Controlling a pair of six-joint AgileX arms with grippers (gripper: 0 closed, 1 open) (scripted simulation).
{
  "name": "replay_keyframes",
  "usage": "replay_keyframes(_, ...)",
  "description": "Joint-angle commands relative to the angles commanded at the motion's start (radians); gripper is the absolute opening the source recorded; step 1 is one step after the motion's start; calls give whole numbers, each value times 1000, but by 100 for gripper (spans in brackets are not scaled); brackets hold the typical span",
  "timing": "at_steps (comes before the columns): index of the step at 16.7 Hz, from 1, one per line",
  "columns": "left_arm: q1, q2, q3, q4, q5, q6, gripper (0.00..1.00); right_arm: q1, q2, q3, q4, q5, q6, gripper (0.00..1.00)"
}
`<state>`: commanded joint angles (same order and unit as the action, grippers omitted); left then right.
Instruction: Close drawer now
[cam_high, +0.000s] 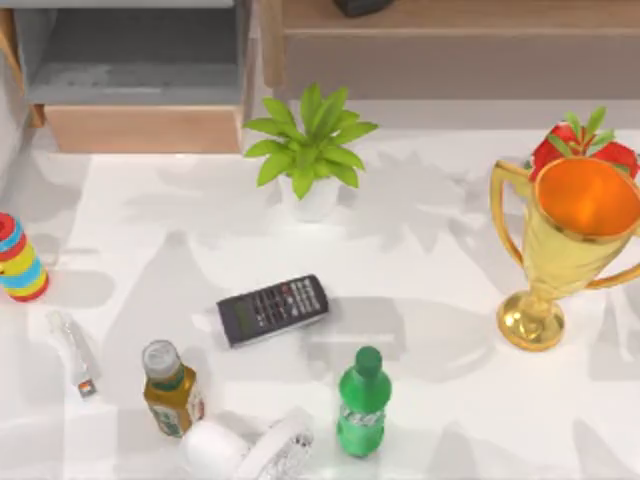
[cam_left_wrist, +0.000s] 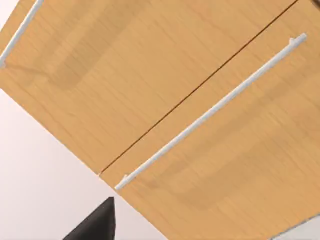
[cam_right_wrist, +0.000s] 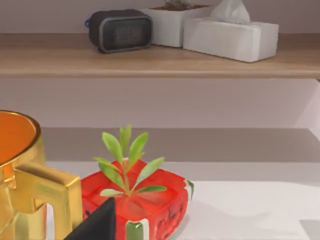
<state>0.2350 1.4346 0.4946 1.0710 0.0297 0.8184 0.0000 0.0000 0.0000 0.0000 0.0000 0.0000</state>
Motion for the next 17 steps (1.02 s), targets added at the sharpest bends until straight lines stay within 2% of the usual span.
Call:
replay_keyframes(5,323,198,-60,259,328,372,100,0,0,0,0,0,0,100)
replay_keyframes(7,408,290,-72,338,450,501,100,0,0,0,0,0,0,100)
replay_keyframes(10,472,430,-72,421,607,657,100,0,0,0,0,0,0,100)
replay_keyframes(13,485,532,-61,462,708,751,100,0,0,0,0,0,0,100)
replay_keyframes(17,484,557,-57,470,732,773,100,0,0,0,0,0,0,100)
